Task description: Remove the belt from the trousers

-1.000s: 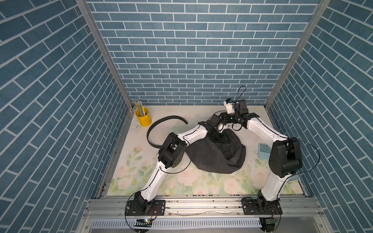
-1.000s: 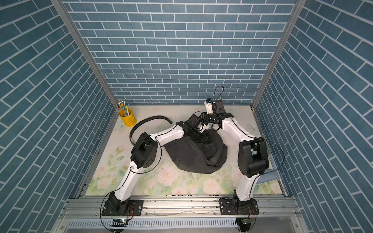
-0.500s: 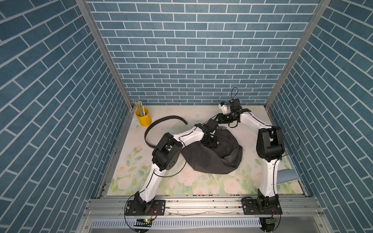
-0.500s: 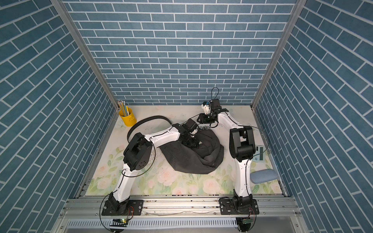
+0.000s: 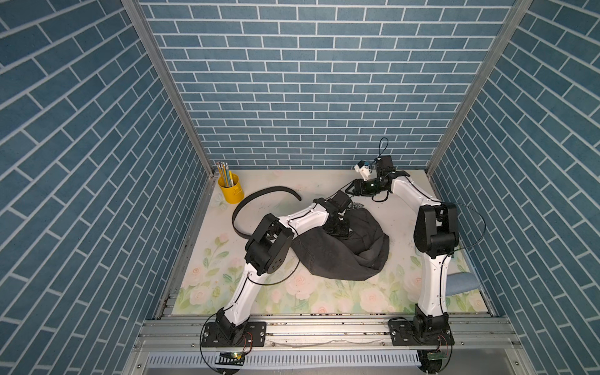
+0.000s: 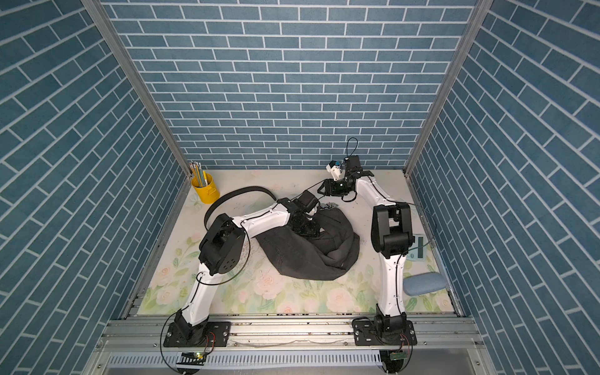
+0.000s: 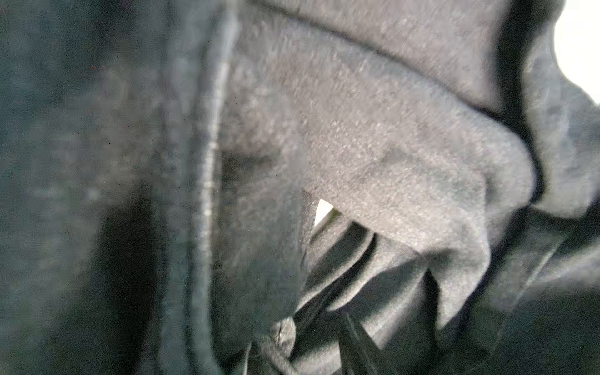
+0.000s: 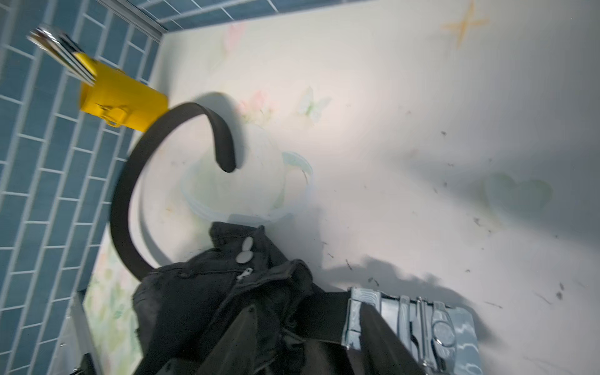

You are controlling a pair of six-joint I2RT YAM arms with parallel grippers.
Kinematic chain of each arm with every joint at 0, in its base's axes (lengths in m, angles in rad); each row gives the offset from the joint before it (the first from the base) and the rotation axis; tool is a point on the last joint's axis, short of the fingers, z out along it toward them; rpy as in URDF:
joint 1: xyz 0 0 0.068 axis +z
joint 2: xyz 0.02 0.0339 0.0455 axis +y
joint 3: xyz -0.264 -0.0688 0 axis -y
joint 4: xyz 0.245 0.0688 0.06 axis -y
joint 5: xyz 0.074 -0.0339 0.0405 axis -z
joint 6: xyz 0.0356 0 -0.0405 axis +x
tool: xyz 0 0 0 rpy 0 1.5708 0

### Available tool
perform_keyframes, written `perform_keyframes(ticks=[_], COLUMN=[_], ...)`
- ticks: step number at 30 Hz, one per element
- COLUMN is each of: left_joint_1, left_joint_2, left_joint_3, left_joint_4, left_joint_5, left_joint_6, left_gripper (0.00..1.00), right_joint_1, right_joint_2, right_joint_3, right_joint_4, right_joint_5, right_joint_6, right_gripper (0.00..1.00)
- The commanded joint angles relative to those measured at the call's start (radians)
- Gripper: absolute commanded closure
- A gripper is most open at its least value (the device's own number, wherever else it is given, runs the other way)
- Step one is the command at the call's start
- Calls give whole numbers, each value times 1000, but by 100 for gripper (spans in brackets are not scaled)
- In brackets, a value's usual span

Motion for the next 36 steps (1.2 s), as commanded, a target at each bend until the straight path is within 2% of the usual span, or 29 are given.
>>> perform_keyframes(ticks=[1, 5, 10, 13, 15, 17, 22, 24, 27, 28, 30, 32, 33, 35, 36], left_joint_1=[16, 18, 26, 32, 32, 32, 36, 43, 58, 63, 72, 72, 72, 72, 73], left_joint_2=[12, 32, 25, 30, 38, 36, 13, 4, -11, -16, -13, -4, -4, -3, -3], left_joint_3=[31, 56, 55, 55, 58, 52, 10, -11, -42, -53, -64, -67, -74, -93, -99], left_joint_4=[-109, -111, -83, -55, -46, -42, -37, -25, 13, 31, 43, 38, 40, 55, 62], left_joint_5=[-75, -85, -90, -63, -40, -28, -49, -61, -80, -84, -73, -62, -57, -48, -44], left_joint_6=[-32, -33, -29, -32, -31, -31, -21, -25, -40, -44, -47, -42, -43, -48, -51], left_gripper=[48, 48, 48, 47, 47, 47, 47, 47, 46, 46, 46, 46, 46, 46, 46], right_joint_1=[-66, -8, 76, 122, 147, 154, 152, 152, 153, 151, 149, 183, 217, 290, 310], right_joint_2=[-15, -92, -179, -220, -233, -226, -213, -216, -241, -250, -256, -215, -190, -125, -109], right_joint_3=[8, -156, -303, -440, -484, -464, -348, -357, -446, -456, -370, -185, -107, 35, 59], right_joint_4=[50, 219, 275, 592, 797, 894, 821, 843, 999, 984, 641, 275, 160, -8, -26], right_joint_5=[-113, -303, -305, -389, -391, -391, -433, -460, -476, -449, -258, 46, 164, 415, 467], right_joint_6=[81, 211, 255, 455, 578, 649, 637, 679, 801, 789, 560, 302, 208, 99, 84], right_gripper=[47, 46, 47, 47, 47, 47, 46, 46, 46, 47, 47, 48, 48, 49, 49])
